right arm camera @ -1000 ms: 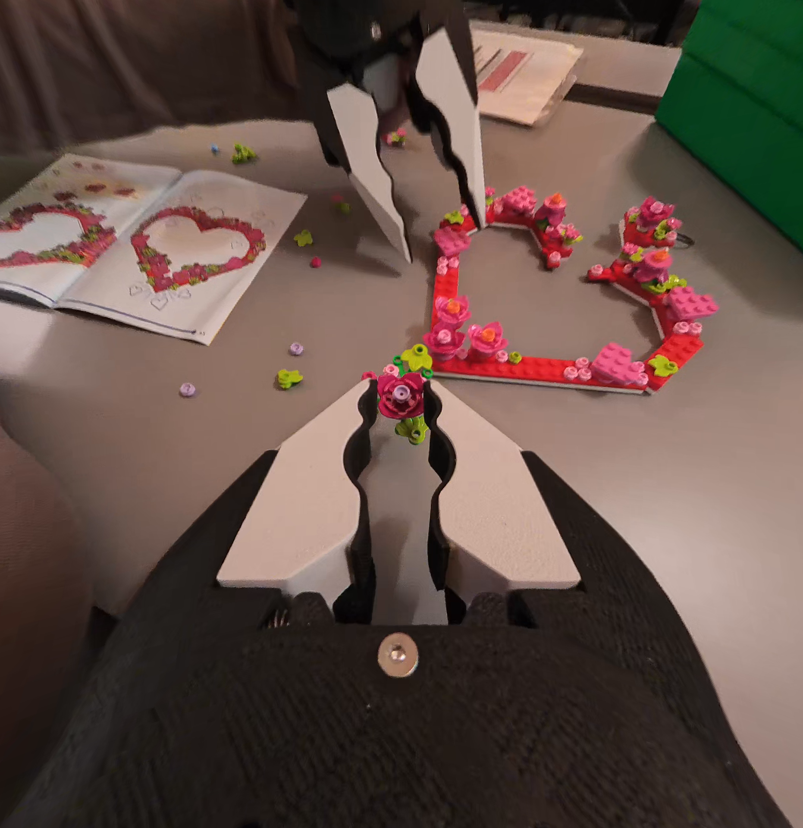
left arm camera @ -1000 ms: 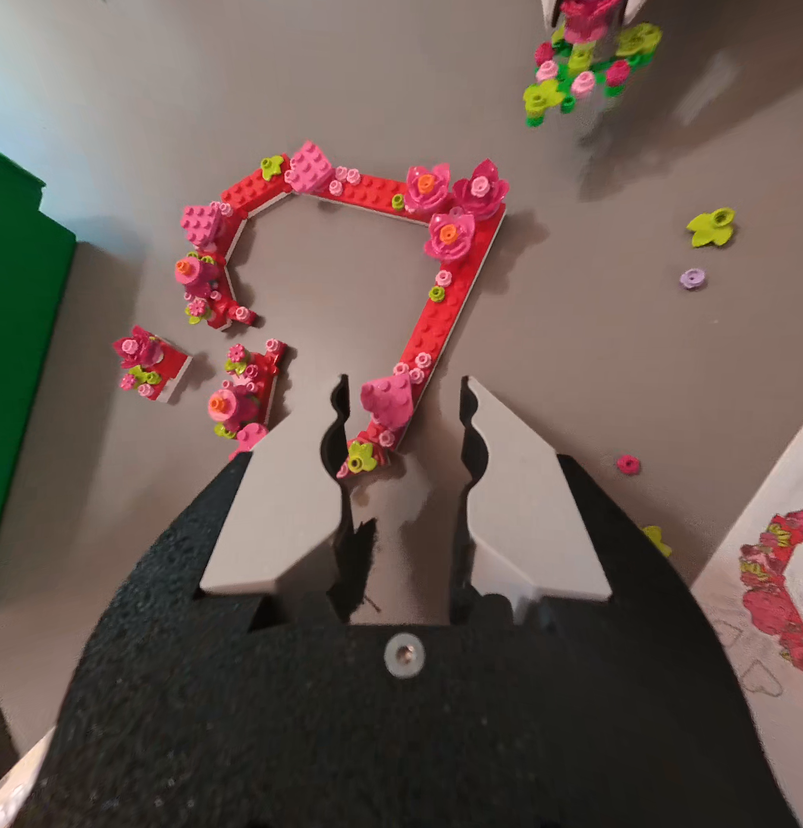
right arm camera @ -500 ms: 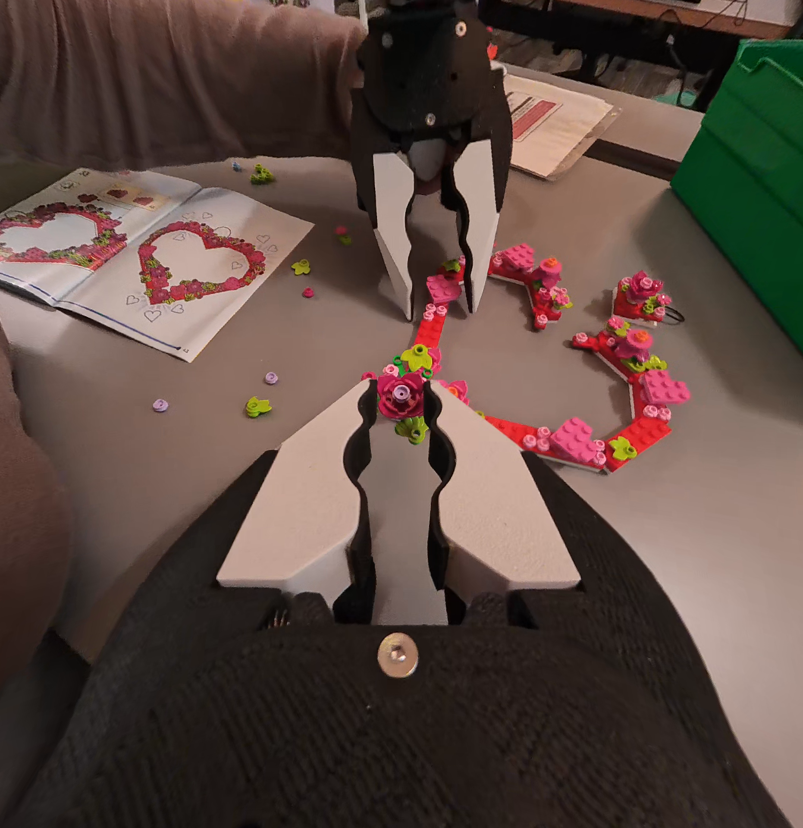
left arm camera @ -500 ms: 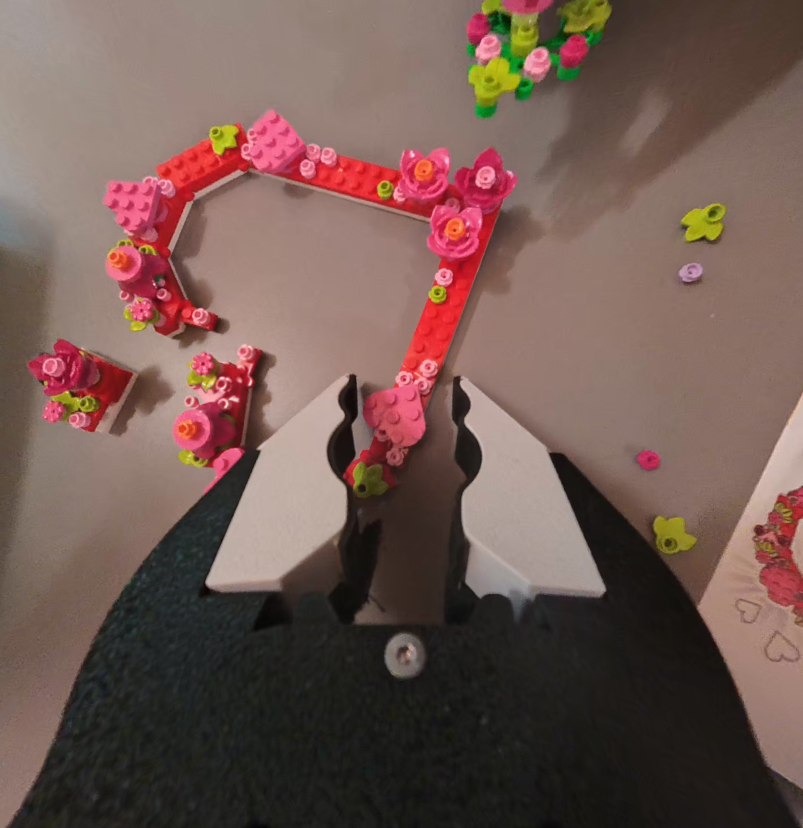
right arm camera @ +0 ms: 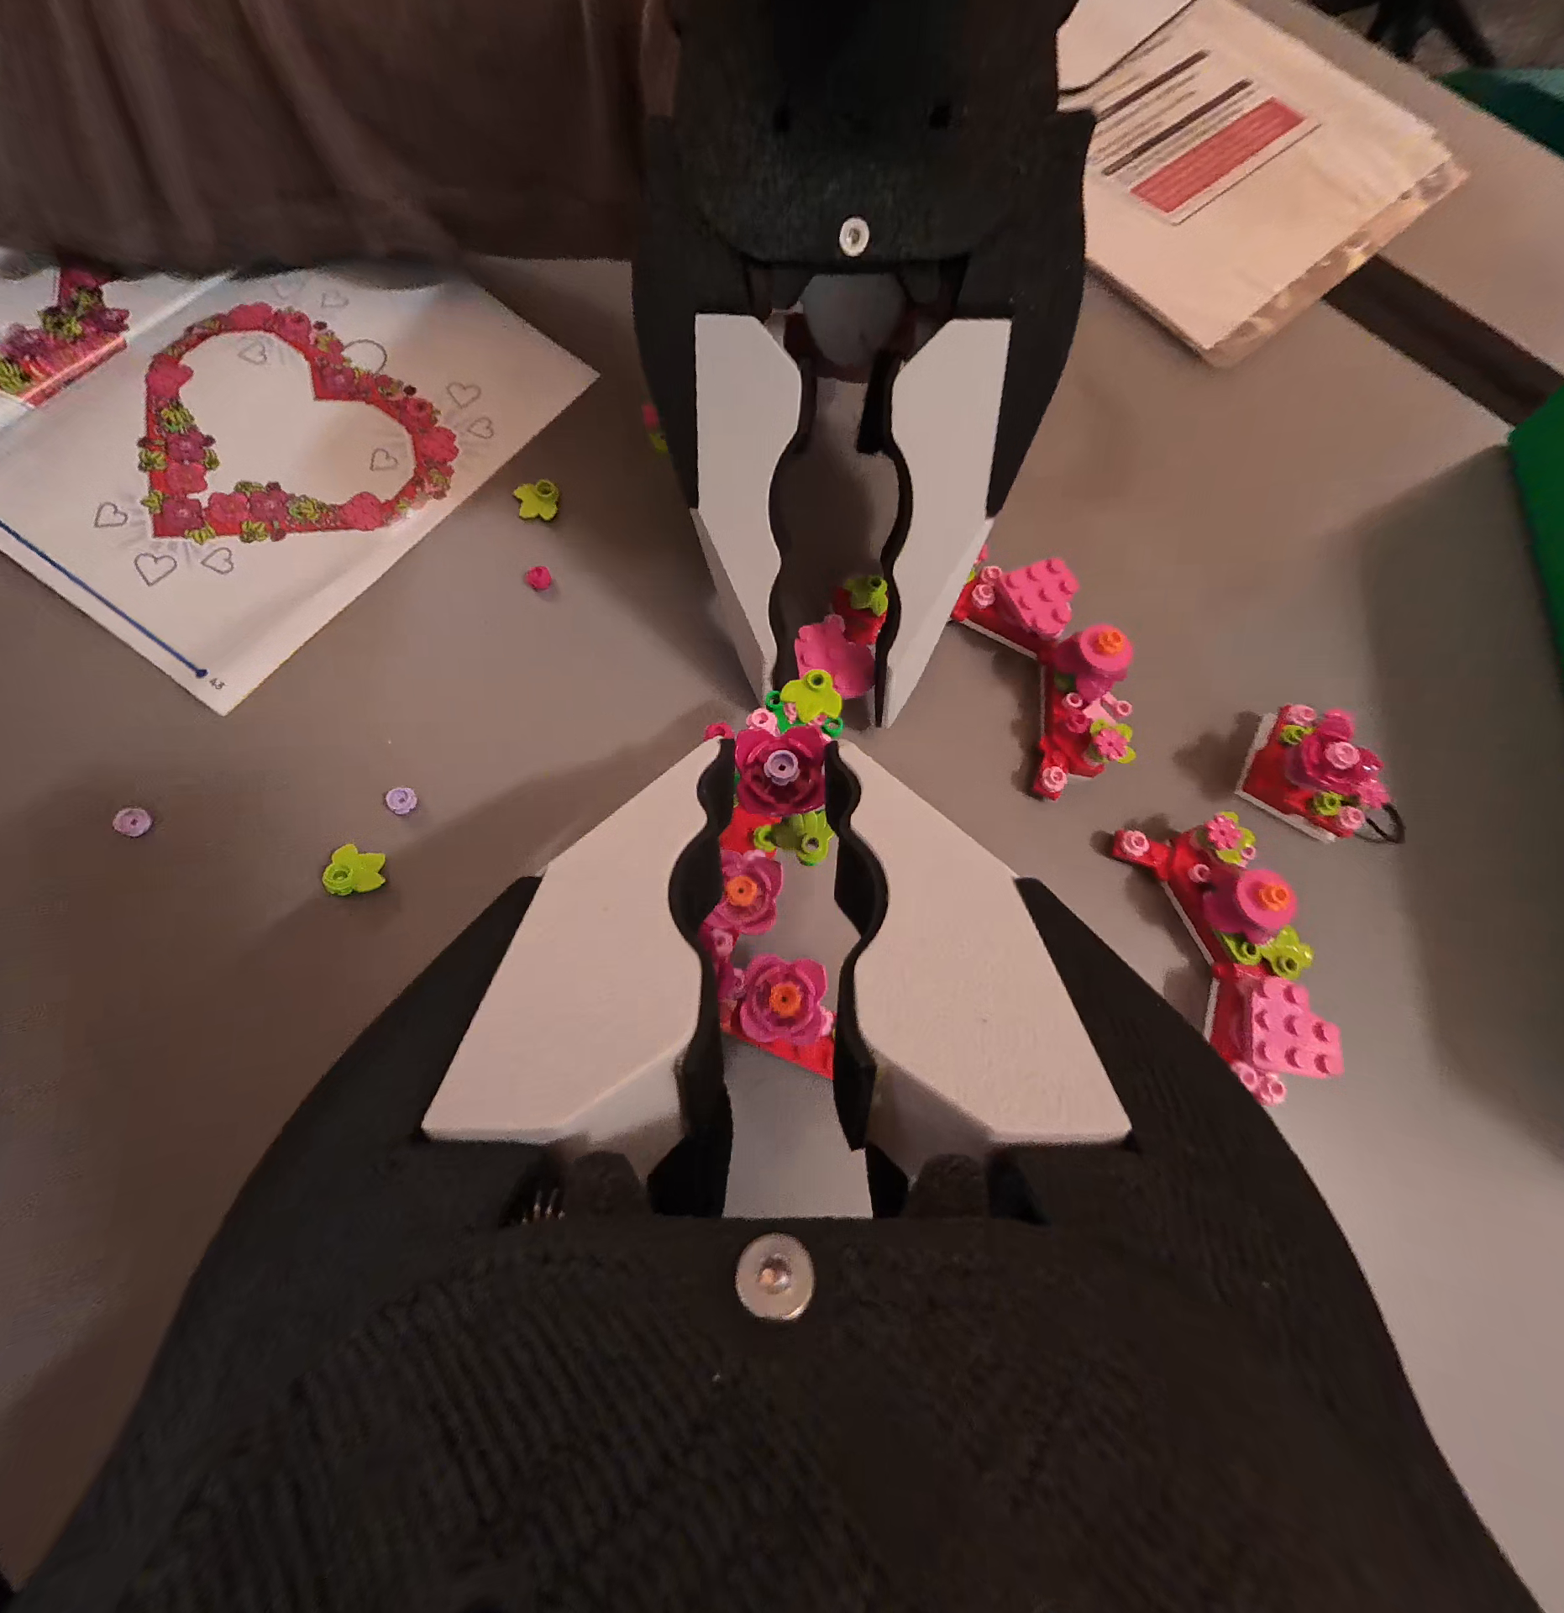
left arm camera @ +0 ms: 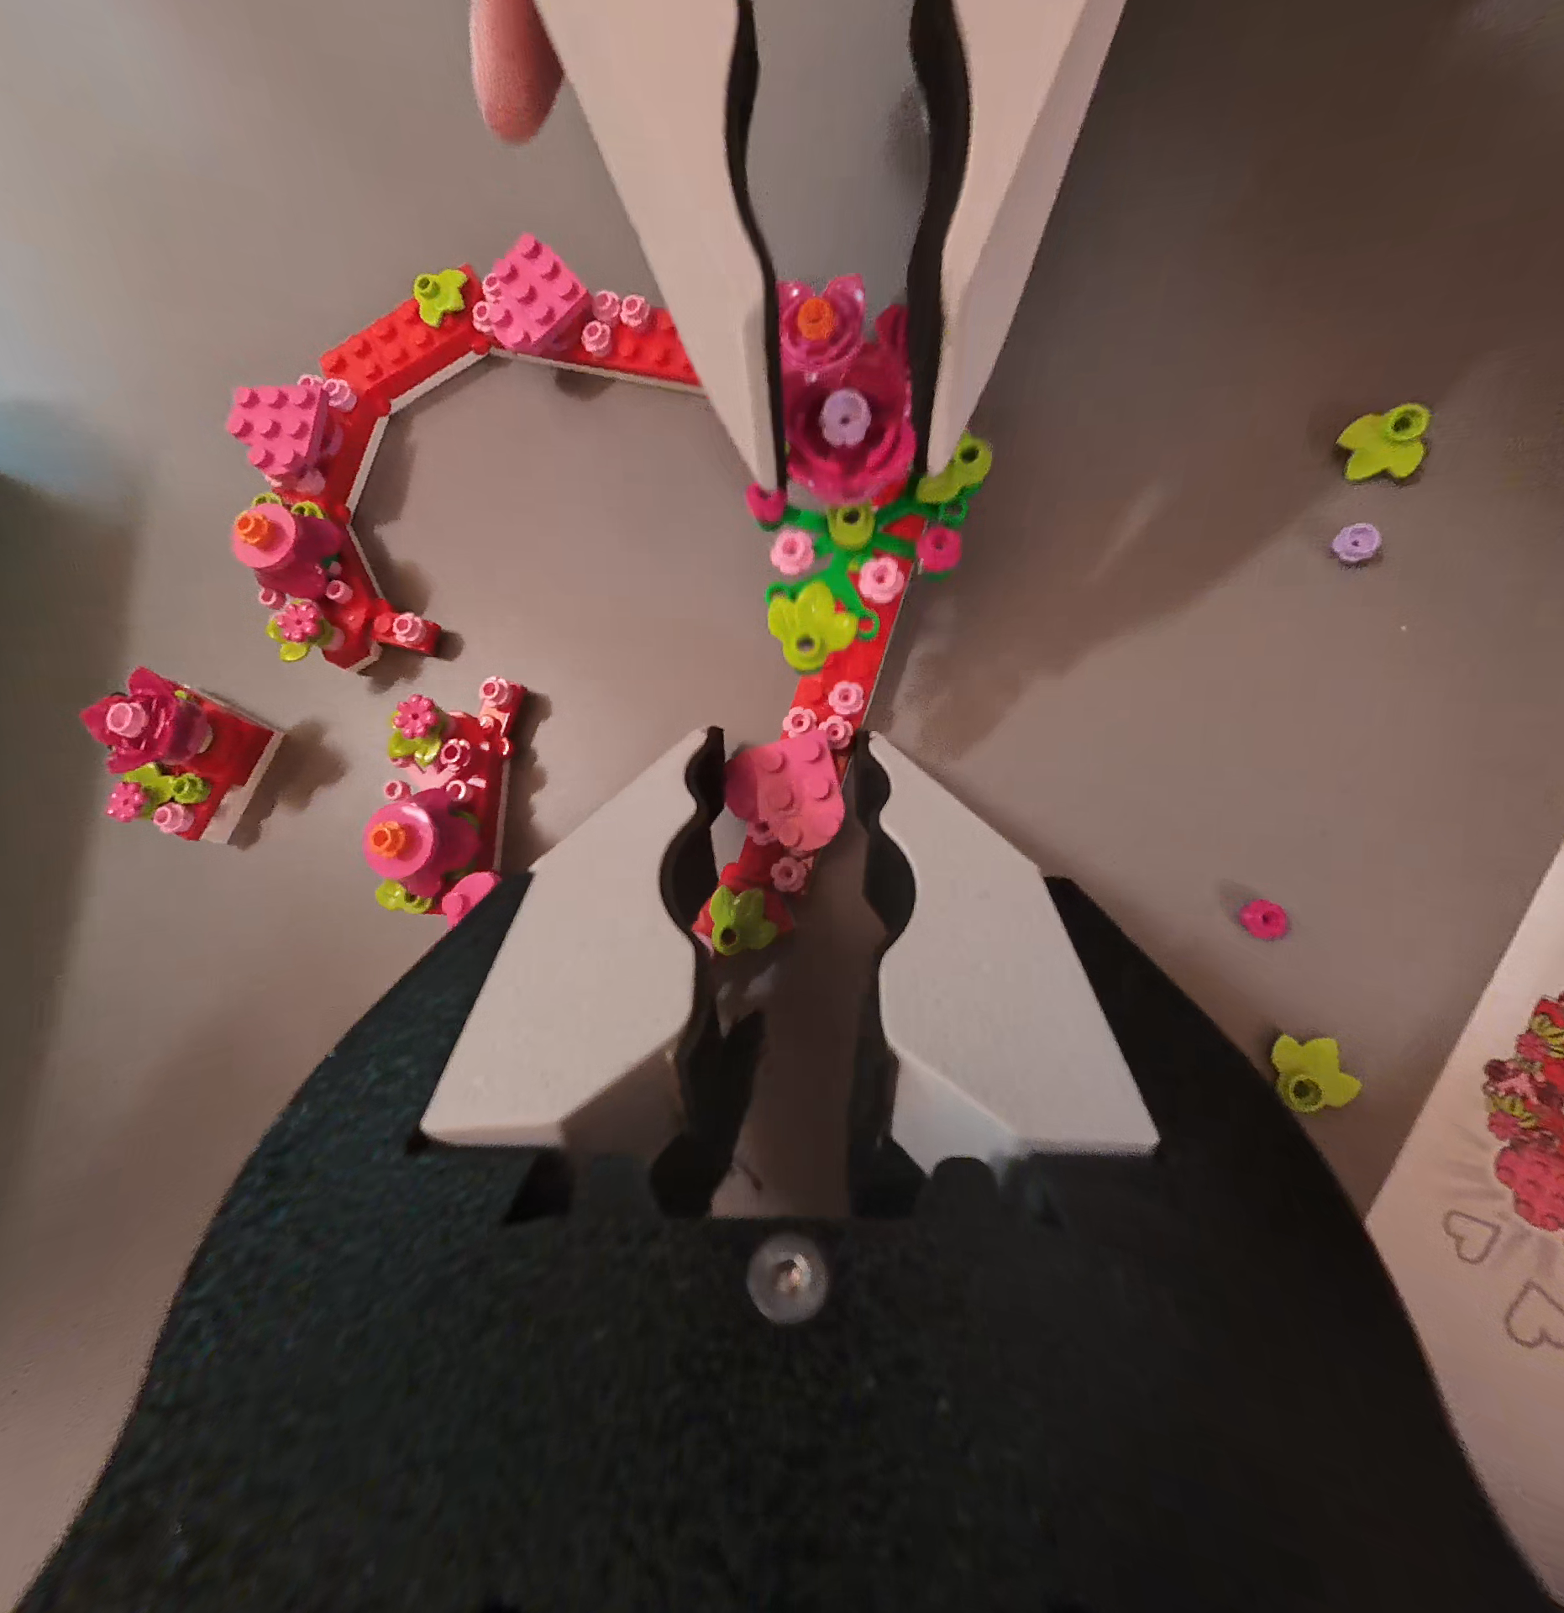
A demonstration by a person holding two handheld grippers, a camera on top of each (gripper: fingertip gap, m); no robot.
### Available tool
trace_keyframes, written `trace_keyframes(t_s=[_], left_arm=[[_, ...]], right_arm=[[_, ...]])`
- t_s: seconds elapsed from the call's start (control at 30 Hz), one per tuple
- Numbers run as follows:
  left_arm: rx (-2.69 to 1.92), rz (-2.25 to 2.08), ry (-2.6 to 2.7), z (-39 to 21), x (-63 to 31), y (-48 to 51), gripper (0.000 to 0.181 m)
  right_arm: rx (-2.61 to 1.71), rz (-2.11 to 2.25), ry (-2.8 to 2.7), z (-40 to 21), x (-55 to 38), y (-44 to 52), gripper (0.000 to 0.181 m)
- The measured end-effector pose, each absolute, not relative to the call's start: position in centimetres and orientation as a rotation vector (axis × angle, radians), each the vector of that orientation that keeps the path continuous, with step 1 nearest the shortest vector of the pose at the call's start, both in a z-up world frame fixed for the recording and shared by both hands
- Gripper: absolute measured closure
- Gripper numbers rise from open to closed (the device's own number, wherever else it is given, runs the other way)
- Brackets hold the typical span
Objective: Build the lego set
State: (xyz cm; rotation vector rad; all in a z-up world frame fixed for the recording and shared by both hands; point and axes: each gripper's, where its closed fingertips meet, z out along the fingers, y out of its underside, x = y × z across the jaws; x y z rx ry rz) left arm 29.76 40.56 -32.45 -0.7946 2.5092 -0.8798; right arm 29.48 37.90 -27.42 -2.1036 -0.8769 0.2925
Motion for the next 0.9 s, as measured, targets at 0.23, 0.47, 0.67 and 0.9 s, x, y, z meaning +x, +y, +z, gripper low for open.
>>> trace_keyframes(t_s=[0.23,0.47,0.67,0.9], left_arm=[[-0.797,-0.920,2.502,-32.4,29.8,40.5,0.154],[-0.790,-0.924,2.496,-32.4,29.8,40.5,0.154],[-0.782,-0.931,2.488,-32.4,29.8,40.5,0.154],[-0.776,-0.939,2.484,-32.4,29.8,40.5,0.154]], right_arm=[[-2.167,0.339,-0.917,-28.7,29.2,38.6,0.162],[-2.226,0.329,-0.881,-29.5,29.6,38.6,0.163],[-2.248,0.312,-0.862,-30.0,29.7,38.3,0.162],[-2.266,0.296,-0.818,-30.2,30.0,38.1,0.162]])
